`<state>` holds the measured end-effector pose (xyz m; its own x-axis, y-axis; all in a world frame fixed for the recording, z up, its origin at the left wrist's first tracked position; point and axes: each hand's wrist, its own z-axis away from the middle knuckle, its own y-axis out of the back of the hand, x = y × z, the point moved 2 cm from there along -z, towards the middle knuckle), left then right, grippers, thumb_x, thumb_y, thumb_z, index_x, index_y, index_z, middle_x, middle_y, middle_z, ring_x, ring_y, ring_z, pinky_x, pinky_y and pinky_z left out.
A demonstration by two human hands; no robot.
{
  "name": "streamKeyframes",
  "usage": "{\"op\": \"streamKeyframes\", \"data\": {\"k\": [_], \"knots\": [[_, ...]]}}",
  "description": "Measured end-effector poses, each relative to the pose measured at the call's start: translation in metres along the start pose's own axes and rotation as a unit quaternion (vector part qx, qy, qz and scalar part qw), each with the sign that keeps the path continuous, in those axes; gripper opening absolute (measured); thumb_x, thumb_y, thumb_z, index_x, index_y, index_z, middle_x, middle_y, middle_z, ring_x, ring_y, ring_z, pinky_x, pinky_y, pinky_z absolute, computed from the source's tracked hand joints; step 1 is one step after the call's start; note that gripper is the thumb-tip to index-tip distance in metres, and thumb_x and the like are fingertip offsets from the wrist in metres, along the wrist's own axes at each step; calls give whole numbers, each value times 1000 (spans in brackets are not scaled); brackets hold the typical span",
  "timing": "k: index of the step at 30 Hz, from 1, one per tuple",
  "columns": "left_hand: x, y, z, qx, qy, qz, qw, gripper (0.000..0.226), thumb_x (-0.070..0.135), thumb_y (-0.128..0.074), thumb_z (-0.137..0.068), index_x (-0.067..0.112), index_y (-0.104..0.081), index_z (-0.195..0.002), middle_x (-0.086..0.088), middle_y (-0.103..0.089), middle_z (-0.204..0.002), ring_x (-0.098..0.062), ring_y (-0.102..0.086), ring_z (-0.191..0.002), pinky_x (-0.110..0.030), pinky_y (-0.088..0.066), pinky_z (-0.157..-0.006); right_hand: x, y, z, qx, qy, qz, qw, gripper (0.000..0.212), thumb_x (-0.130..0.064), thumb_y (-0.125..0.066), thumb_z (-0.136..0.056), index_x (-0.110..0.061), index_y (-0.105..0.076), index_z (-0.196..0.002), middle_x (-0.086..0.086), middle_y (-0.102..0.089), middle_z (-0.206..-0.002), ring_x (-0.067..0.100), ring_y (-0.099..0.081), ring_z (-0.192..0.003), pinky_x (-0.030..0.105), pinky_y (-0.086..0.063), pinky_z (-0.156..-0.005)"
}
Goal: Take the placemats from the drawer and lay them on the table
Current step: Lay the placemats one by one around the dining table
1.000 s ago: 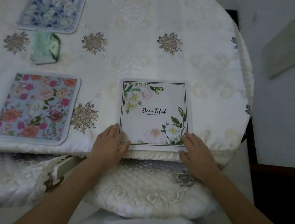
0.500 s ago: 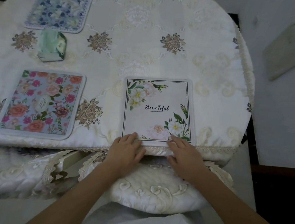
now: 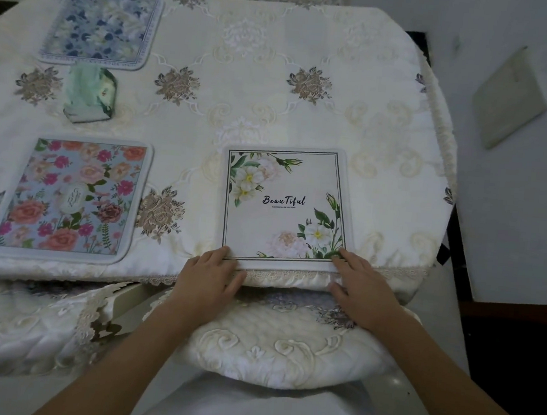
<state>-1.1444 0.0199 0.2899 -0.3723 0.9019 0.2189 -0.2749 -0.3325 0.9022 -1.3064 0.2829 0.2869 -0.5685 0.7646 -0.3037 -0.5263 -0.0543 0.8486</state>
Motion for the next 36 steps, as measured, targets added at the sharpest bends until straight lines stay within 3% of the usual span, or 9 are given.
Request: {"op": "streamKeyframes", "data": {"k": [4, 7, 11, 14, 19, 27, 36], "knots": [[8, 8, 2, -3, 12, -15, 1000, 67, 62, -12, -89, 28, -63, -116, 5, -59, -125, -20, -55, -114, -39, -44, -93, -8, 9, 9, 10, -17, -60, 998, 51, -38, -45, -98, -18, -41, -145, 3, -41, -151, 22, -38, -134, 40, -36, -110], [26, 20, 4, 58, 12, 13, 998, 66, 58, -17, -93, 23, -64, -124, 3, -65, -124, -21, -59, -112, -40, -47, -91, -19, 23, 29, 109, -22, -130, 985, 40, -30, -52, -98, -17, -53, -135, 1, -58, -131, 19, -51, -118, 31, -41, -99], [50, 30, 4, 133, -40, -2, 990, 55, 51, -31, -97, 17, -65, -125, -3, -67, -122, -26, -62, -110, -42, -49, -89, -30, 34, 51, 236, 25, -111, 965, 36, -31, -52, -95, -15, -60, -126, -1, -63, -119, 15, -54, -110, 27, -44, -95], [57, 37, 8, 129, -31, -27, 991, 55, 52, -31, -98, 17, -64, -125, -6, -66, -124, -29, -62, -112, -44, -48, -91, -30, 35, 49, 204, 52, -99, 973, 43, -36, -49, -96, -16, -55, -133, -2, -58, -130, 14, -48, -121, 32, -42, -104], [63, 47, 39, 166, 58, -31, 984, 56, 53, -32, -97, 17, -67, -123, -6, -67, -125, -28, -62, -112, -44, -49, -91, -40, 48, 21, 139, 139, -72, 978, 49, -38, -47, -100, -21, -42, -145, -4, -47, -146, 14, -37, -135, 29, -30, -111], [105, 19, 134, 187, 244, -2, 952, 56, 53, -33, -96, 18, -66, -124, -5, -66, -128, -27, -61, -115, -43, -50, -91, -88, 63, -1, 75, 316, -33, 945, 50, -39, -46, -99, -16, -44, -144, 2, -51, -143, 22, -40, -132, 37, -35, -110], [119, 13, 184, 242, 327, 13, 914, 55, 53, -34, -95, 18, -69, -119, -5, -68, -122, -28, -63, -112, -44, -49, -90, -94, 51, 55, 73, 369, -17, 927, 45, -37, -49, -97, -20, -49, -139, -4, -56, -134, 17, -46, -124, 34, -40, -104]]}}
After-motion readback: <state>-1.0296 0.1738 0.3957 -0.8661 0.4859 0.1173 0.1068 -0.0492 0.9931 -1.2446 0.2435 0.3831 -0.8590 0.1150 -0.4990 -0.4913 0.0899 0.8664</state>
